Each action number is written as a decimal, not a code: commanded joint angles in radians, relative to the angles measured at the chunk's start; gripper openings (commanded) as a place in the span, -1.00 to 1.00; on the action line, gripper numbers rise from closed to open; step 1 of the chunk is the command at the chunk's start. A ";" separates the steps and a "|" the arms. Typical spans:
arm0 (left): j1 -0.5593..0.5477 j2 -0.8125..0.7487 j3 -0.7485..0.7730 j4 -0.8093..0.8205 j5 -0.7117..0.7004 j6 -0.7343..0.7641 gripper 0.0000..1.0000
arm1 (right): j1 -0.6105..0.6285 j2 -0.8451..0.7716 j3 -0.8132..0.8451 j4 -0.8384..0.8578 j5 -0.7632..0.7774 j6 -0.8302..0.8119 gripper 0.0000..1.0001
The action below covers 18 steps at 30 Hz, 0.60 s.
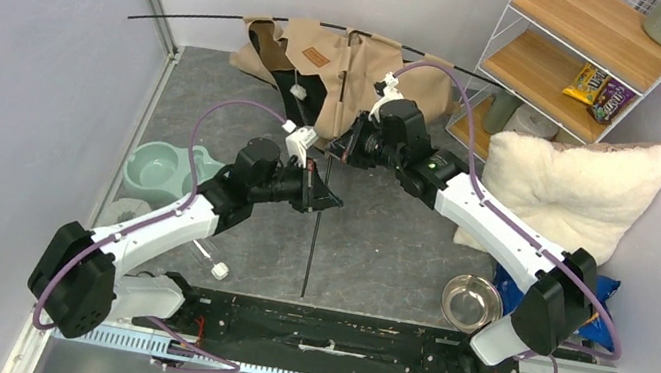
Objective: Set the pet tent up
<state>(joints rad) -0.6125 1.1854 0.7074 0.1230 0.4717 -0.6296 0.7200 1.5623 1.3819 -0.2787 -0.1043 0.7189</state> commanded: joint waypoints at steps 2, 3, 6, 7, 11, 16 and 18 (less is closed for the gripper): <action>-0.004 -0.027 0.011 0.079 -0.055 -0.012 -0.96 | -0.024 -0.038 0.006 0.030 0.061 0.000 -0.83; -0.005 -0.030 0.013 0.082 -0.062 -0.012 -0.96 | -0.024 -0.045 0.005 0.019 0.055 -0.004 -0.62; -0.004 -0.039 0.035 0.065 -0.089 -0.023 -0.96 | -0.024 -0.093 -0.018 -0.008 0.045 -0.014 -0.06; -0.004 -0.042 0.040 0.063 -0.097 -0.030 -0.96 | -0.024 -0.110 -0.017 -0.033 0.038 -0.021 0.05; -0.004 -0.047 0.067 0.058 -0.129 -0.051 -0.96 | -0.023 -0.181 -0.033 -0.136 0.006 -0.057 0.35; -0.005 -0.033 0.119 0.044 -0.158 -0.075 -0.96 | -0.010 -0.338 -0.213 -0.134 -0.061 -0.090 0.43; -0.004 -0.020 0.142 0.037 -0.160 -0.086 -0.96 | 0.024 -0.408 -0.321 -0.053 -0.073 -0.101 0.27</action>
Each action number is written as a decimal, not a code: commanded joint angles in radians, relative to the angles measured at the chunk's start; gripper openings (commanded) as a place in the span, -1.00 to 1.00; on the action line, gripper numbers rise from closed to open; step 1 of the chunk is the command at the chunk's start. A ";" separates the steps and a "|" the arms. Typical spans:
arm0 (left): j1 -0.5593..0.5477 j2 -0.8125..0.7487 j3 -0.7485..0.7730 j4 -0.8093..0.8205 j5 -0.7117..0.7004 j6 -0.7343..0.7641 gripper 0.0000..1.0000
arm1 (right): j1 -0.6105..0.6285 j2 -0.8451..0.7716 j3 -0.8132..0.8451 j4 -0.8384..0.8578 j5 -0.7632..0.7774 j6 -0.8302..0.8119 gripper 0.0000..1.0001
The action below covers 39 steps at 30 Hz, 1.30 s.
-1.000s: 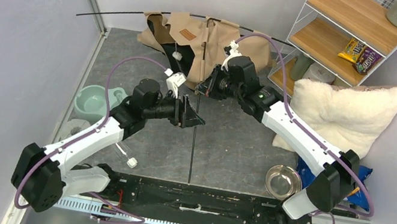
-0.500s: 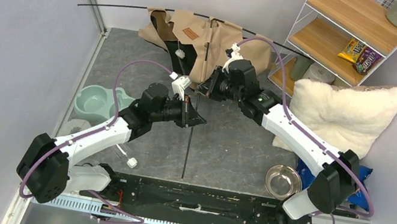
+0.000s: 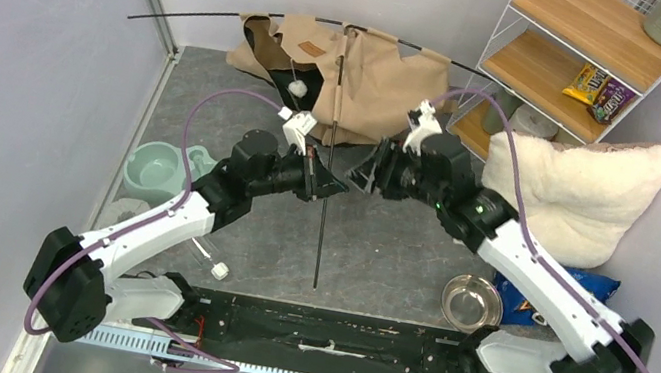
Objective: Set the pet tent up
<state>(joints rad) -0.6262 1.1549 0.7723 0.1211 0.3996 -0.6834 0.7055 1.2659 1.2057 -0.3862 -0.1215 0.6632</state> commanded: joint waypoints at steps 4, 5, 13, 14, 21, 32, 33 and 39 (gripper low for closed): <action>0.009 0.028 0.110 0.039 -0.075 -0.052 -0.96 | 0.144 -0.219 -0.326 0.256 -0.035 -0.112 0.23; 0.010 0.032 0.120 0.028 -0.072 -0.048 -0.96 | 0.156 -0.221 -0.353 0.279 -0.024 -0.120 0.24; 0.009 0.051 0.157 0.018 -0.079 -0.062 -0.96 | 0.235 -0.132 -0.407 0.441 0.006 -0.125 0.23; 0.009 0.052 0.158 0.018 -0.080 -0.064 -0.96 | 0.240 -0.131 -0.412 0.461 0.008 -0.121 0.23; 0.009 0.059 0.160 0.013 -0.088 -0.061 -0.96 | 0.256 -0.211 -0.438 0.424 0.225 -0.104 0.12; 0.009 0.063 0.168 0.017 -0.077 -0.050 -0.96 | 0.256 -0.187 -0.361 0.354 -0.017 -0.172 0.17; 0.009 0.063 0.168 0.020 -0.076 -0.050 -0.96 | 0.258 -0.154 -0.350 0.350 -0.022 -0.168 0.16; 0.010 0.063 0.171 0.017 -0.079 -0.050 -0.96 | 0.265 -0.076 -0.350 0.378 0.006 -0.136 -0.29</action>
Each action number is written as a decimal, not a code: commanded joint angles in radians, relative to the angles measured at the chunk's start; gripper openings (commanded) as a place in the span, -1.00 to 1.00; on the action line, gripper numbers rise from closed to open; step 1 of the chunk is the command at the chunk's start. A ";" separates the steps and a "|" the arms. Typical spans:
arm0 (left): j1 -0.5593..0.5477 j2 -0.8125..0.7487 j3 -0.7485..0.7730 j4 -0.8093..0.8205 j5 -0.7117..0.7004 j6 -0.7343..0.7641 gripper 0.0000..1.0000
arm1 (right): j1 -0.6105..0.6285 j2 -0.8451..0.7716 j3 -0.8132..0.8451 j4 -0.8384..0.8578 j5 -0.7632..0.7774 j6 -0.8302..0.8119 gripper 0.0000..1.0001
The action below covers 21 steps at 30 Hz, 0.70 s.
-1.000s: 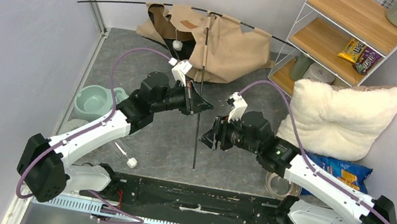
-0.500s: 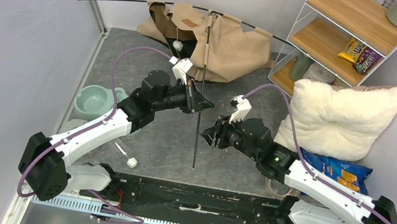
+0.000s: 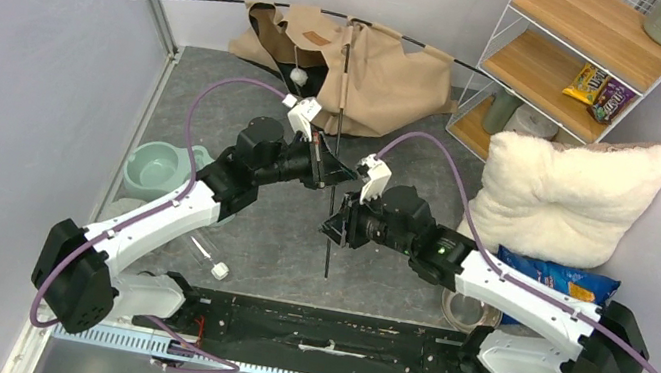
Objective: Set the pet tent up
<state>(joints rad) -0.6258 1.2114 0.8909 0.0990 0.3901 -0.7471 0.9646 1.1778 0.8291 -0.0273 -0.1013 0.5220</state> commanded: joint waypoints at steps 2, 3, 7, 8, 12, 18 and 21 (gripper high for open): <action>0.009 0.007 0.055 0.033 -0.072 0.017 -0.96 | 0.006 0.008 0.020 0.048 0.003 0.009 -0.59; 0.009 0.007 0.057 0.031 -0.073 0.018 -0.96 | 0.006 0.001 0.016 0.047 0.016 0.016 -0.74; 0.010 0.013 0.067 0.012 -0.078 0.027 -0.96 | 0.007 -0.029 -0.001 0.067 0.042 0.034 -1.00; 0.009 0.014 0.076 -0.003 -0.081 0.036 -0.96 | 0.007 -0.038 -0.006 0.075 0.052 0.044 -1.00; 0.009 -0.001 0.108 -0.061 -0.123 0.092 -0.34 | 0.006 -0.081 -0.035 0.111 0.131 0.096 -1.00; 0.010 -0.033 0.169 -0.138 -0.171 0.163 0.43 | 0.006 -0.099 -0.047 0.152 0.165 0.152 -1.00; 0.011 -0.067 0.179 -0.139 -0.175 0.165 0.66 | 0.007 -0.102 -0.040 0.153 0.177 0.160 -1.00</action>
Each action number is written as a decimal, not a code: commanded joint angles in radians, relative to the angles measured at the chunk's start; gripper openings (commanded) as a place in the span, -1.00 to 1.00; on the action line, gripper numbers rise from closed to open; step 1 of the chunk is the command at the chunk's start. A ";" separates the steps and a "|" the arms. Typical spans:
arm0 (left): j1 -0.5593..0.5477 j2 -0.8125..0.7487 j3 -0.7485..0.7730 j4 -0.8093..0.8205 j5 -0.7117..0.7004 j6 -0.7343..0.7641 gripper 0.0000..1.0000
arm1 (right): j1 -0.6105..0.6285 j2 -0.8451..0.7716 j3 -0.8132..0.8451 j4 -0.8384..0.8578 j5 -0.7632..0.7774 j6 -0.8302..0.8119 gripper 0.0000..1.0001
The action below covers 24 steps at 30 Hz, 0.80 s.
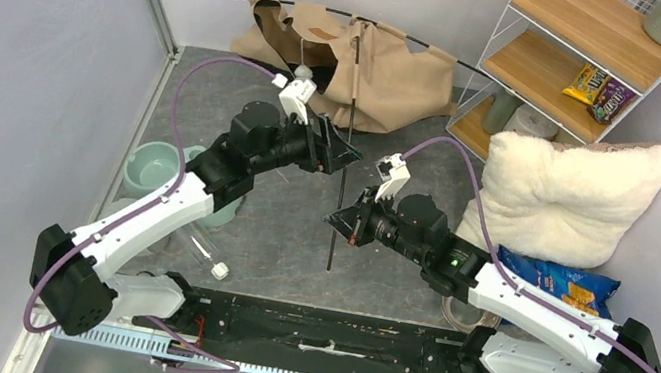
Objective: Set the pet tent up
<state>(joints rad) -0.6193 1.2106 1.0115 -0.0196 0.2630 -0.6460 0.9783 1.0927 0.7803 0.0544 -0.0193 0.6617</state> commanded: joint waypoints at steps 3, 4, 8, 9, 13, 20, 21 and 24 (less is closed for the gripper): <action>0.004 -0.125 0.050 -0.030 -0.099 0.083 0.68 | -0.007 -0.020 0.014 0.060 0.106 0.021 -1.00; 0.004 -0.149 0.044 -0.035 -0.125 0.093 0.68 | -0.006 -0.022 0.016 0.054 0.113 0.021 -1.00; 0.003 -0.241 -0.003 -0.055 -0.271 0.135 0.68 | -0.007 -0.023 0.022 0.051 0.110 0.024 -1.00; 0.003 -0.265 -0.024 -0.051 -0.304 0.145 0.68 | -0.007 -0.021 0.027 0.049 0.106 0.023 -1.00; 0.004 -0.301 -0.114 0.013 -0.352 0.165 0.69 | -0.007 -0.013 0.049 0.041 0.086 0.022 -1.00; 0.004 -0.165 -0.135 0.204 -0.270 0.262 0.67 | -0.007 0.003 0.087 0.034 0.046 0.030 -1.00; 0.003 -0.145 -0.116 0.206 -0.271 0.275 0.69 | -0.008 0.003 0.092 0.032 0.044 0.032 -1.00; 0.004 -0.088 -0.088 0.232 -0.302 0.301 0.75 | -0.007 0.001 0.103 0.027 0.037 0.037 -1.00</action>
<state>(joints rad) -0.6174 1.0809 0.8711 0.0925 -0.0196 -0.4450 0.9783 1.0943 0.8265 0.0498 -0.0078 0.7036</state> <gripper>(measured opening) 0.856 0.033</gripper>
